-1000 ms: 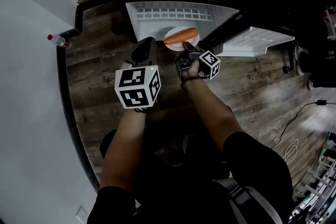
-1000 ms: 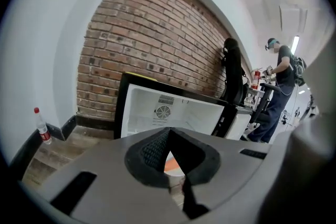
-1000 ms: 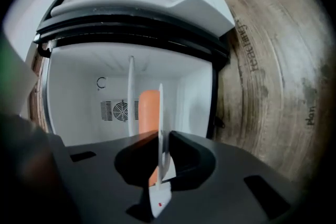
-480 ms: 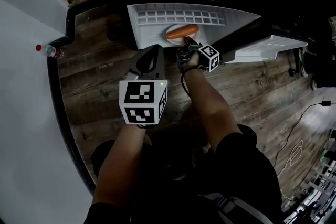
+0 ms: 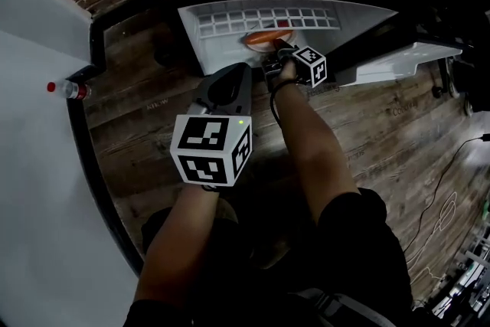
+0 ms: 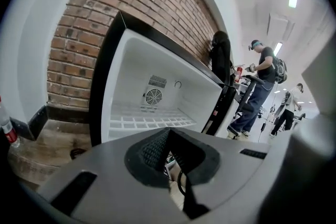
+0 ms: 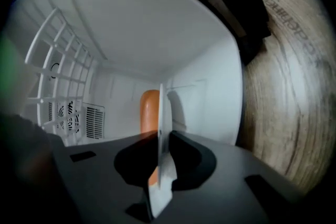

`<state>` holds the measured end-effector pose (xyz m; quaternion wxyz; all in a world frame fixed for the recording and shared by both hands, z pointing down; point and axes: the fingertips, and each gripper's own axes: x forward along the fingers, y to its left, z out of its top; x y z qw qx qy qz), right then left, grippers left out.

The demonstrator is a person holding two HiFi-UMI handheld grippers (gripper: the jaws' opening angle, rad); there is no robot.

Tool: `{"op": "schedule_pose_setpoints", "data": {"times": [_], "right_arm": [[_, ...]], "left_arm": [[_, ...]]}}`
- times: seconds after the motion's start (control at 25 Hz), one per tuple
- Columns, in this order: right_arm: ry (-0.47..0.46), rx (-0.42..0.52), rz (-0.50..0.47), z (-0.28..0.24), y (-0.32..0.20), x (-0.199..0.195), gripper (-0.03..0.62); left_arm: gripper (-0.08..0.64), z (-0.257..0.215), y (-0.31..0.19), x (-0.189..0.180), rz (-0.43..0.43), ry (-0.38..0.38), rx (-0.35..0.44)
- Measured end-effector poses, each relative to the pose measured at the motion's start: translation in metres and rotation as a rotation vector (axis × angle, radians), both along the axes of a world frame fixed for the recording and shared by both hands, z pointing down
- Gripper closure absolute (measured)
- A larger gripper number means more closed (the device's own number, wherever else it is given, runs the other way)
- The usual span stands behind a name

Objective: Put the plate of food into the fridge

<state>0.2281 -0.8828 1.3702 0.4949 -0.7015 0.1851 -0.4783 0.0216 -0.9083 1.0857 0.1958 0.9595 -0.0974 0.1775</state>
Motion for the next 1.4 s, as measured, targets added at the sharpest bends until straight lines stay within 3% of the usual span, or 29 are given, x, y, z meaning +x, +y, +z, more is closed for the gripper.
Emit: {"op": "schedule_pose_setpoints", "data": {"times": [0.12,0.24,0.32,0.48,0.6,0.68,0.76,0.8,0.96,1.16,1.28,1.4], "right_arm": [[0.079,-0.109,-0.049,-0.003,-0.008,0.007,0.549],[0.227,-0.271,-0.18,-0.008,-0.015,0.003,0.549],[0.333,-0.398,-0.251,-0.009,-0.014,0.003,0.529],[0.524,-0.656,-0.298,-0.012,-0.001,0.011,0.456],[0.623,-0.767,-0.312,-0.021,0.008,0.014,0.405],[0.651,-0.758,-0.312,-0.031,0.013,0.014,0.435],[0.652,-0.729,-0.331,-0.039,0.018,0.009,0.557],[0.662,-0.71,-0.357,-0.044,0.019,0.004,0.577],[0.779,-0.601,-0.486,-0.078,0.023,-0.021,0.577],[0.983,-0.512,-0.612,-0.149,0.038,-0.049,0.578],[1.114,-0.48,-0.655,-0.205,0.05,-0.062,0.578],[1.181,-0.462,-0.678,-0.25,0.063,-0.074,0.578]], "left_arm": [[0.565,0.001,-0.003,0.005,0.01,0.012,-0.018],[0.565,0.001,-0.007,0.008,0.002,0.022,-0.037],[0.565,0.0,-0.006,0.011,0.0,0.028,-0.043],[0.565,-0.004,0.0,0.018,0.015,0.042,-0.04],[0.565,-0.002,0.003,0.022,0.016,0.038,-0.036],[0.565,-0.001,0.004,0.025,0.01,0.04,-0.047],[0.565,0.0,0.005,0.03,0.005,0.039,-0.053],[0.565,0.002,0.006,0.033,0.005,0.035,-0.052],[0.565,0.01,0.009,0.042,0.007,0.009,-0.028],[0.565,0.013,0.008,0.047,0.0,-0.024,0.058],[0.565,0.015,0.014,0.056,0.014,-0.036,0.057],[0.565,0.008,0.023,0.066,0.042,-0.031,0.067]]}}
